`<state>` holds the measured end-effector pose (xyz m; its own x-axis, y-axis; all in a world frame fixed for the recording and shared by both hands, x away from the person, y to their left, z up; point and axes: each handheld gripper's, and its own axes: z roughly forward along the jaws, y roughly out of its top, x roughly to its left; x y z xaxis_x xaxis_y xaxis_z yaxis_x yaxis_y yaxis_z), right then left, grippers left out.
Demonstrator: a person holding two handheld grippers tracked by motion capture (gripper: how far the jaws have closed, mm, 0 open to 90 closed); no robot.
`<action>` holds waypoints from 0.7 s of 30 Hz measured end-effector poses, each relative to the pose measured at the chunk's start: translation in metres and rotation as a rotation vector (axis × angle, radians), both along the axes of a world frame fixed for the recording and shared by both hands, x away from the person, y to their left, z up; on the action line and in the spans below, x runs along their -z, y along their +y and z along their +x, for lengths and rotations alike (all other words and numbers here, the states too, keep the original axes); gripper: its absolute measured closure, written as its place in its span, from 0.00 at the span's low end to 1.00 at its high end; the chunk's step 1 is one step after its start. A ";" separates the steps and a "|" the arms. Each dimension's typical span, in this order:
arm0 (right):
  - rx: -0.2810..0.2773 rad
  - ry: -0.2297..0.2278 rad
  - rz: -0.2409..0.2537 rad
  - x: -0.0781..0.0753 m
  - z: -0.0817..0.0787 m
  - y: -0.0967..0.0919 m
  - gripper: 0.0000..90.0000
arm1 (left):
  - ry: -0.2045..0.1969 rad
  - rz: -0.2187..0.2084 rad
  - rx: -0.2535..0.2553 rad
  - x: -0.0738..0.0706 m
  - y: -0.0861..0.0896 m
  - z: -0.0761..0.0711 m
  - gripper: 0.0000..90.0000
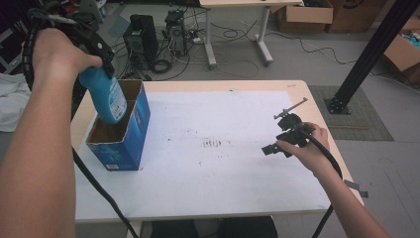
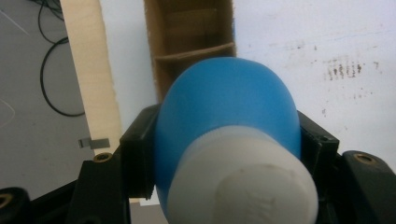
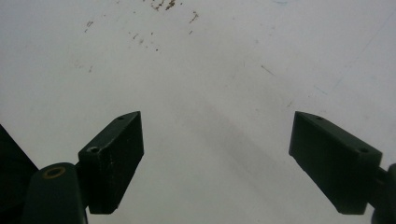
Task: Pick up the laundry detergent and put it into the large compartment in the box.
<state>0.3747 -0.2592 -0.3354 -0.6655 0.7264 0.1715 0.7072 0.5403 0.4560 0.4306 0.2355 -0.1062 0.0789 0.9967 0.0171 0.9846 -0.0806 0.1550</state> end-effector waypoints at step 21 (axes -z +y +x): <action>0.002 0.007 -0.001 0.001 0.000 0.004 0.20 | 0.057 -0.013 -0.030 0.070 0.019 0.005 0.42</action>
